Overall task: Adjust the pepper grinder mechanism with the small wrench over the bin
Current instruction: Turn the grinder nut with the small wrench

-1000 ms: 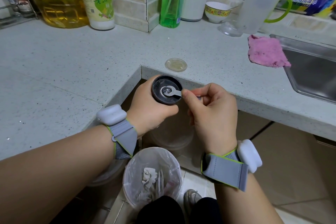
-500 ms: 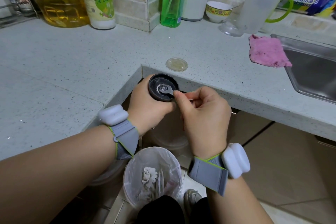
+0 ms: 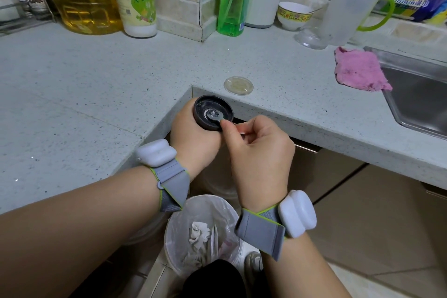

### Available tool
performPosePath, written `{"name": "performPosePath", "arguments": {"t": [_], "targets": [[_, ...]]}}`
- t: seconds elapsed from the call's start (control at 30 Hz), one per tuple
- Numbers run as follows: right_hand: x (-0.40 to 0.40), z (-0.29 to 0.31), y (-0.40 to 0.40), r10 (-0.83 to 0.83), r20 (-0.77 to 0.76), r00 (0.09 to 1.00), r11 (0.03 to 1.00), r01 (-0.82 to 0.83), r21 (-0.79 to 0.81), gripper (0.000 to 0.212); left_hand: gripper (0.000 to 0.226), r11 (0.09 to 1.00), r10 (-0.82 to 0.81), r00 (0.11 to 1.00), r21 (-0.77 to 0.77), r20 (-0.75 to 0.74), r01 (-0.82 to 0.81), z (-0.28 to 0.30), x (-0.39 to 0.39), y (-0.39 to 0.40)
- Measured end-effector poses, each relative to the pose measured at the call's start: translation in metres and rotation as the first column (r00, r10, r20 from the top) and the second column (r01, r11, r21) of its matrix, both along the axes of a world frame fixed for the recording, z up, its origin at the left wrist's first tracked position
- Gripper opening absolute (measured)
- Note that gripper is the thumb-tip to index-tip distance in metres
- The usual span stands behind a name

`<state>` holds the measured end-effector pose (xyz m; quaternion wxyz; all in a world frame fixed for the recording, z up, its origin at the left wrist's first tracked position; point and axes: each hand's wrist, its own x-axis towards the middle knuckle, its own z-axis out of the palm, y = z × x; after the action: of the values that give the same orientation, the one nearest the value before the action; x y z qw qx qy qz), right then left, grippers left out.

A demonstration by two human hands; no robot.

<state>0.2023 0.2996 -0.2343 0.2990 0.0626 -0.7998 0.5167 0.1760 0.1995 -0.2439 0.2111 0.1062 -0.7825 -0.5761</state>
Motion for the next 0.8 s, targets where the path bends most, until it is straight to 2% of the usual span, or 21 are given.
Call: {"name": "performPosePath", "arguments": {"t": [0.27,0.57,0.8], "targets": [[0.002,0.001,-0.010,0.019,-0.027,0.999,0.999,-0.017,0.052,0.026,0.014,0.988,0.120,0.993,-0.101,-0.007,-0.120,0.004,0.001,-0.001],[0.002,0.003,-0.003,0.078,-0.015,0.997,0.997,-0.078,0.022,0.023,0.013,0.999,-0.002,0.998,-0.036,0.062,0.005,0.001,-0.004,-0.003],[-0.001,0.004,0.000,0.118,0.062,0.991,0.993,-0.119,0.007,0.025,0.016,0.999,0.007,0.998,-0.048,0.059,-0.004,0.000,-0.005,-0.004]]}}
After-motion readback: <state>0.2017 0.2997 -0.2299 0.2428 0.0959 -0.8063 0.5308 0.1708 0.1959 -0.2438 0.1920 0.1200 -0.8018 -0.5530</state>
